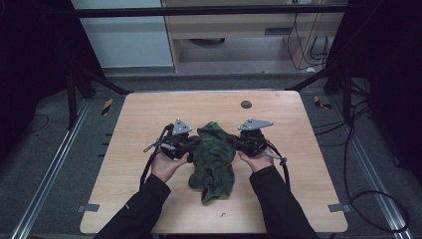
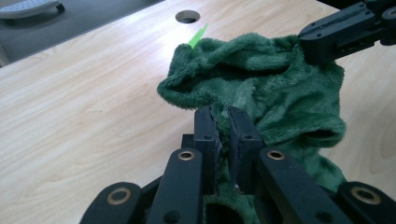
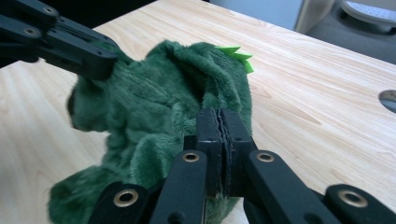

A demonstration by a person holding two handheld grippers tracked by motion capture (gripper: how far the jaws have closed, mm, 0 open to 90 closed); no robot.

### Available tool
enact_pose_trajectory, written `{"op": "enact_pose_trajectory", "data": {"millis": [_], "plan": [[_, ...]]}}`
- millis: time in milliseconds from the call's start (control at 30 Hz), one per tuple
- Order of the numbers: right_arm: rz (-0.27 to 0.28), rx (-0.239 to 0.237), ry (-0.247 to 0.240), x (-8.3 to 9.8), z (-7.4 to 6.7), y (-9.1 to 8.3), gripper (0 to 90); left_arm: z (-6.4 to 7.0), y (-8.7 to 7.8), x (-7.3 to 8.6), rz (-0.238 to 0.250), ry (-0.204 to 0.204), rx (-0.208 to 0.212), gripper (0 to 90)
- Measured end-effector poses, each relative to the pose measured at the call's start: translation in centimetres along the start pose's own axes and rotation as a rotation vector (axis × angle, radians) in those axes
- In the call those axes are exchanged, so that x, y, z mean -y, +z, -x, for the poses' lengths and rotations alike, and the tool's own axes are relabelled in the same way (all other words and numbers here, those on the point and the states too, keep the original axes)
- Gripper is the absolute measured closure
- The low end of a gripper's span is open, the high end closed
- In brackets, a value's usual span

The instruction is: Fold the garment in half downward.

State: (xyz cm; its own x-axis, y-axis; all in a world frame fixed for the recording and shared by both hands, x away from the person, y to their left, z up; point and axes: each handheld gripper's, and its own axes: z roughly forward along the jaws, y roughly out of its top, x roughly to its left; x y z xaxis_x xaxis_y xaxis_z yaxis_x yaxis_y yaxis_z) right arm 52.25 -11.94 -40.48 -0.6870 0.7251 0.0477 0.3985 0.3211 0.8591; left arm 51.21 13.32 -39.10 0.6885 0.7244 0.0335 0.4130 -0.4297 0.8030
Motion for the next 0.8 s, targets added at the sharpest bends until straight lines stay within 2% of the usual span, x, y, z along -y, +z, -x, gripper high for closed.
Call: {"op": "enact_pose_trajectory", "data": {"millis": [200, 333, 500, 633, 800], "plan": [[0.001, -0.023, -0.015, 0.7, -0.9, -0.8, 88.1, 0.8, -0.8, 0.7, 0.003, 0.012, 0.012, 83.1], [-0.002, -0.036, -0.027, 1.2, -1.4, -1.2, 88.0, 1.3, -1.4, 1.4, 0.004, -0.004, 0.051, 83.0], [0.001, -0.057, -0.023, 2.1, -2.0, -1.7, 87.9, 2.0, -2.0, 2.2, 0.001, 0.012, 0.058, 83.0], [0.001, -0.079, -0.014, 3.1, -2.6, -2.2, 87.8, 2.7, -2.6, 3.4, -0.013, 0.040, 0.044, 83.0], [-0.001, -0.098, -0.018, 3.9, -3.2, -2.5, 87.9, 3.2, -2.9, 4.4, -0.029, 0.039, 0.059, 82.9]]}}
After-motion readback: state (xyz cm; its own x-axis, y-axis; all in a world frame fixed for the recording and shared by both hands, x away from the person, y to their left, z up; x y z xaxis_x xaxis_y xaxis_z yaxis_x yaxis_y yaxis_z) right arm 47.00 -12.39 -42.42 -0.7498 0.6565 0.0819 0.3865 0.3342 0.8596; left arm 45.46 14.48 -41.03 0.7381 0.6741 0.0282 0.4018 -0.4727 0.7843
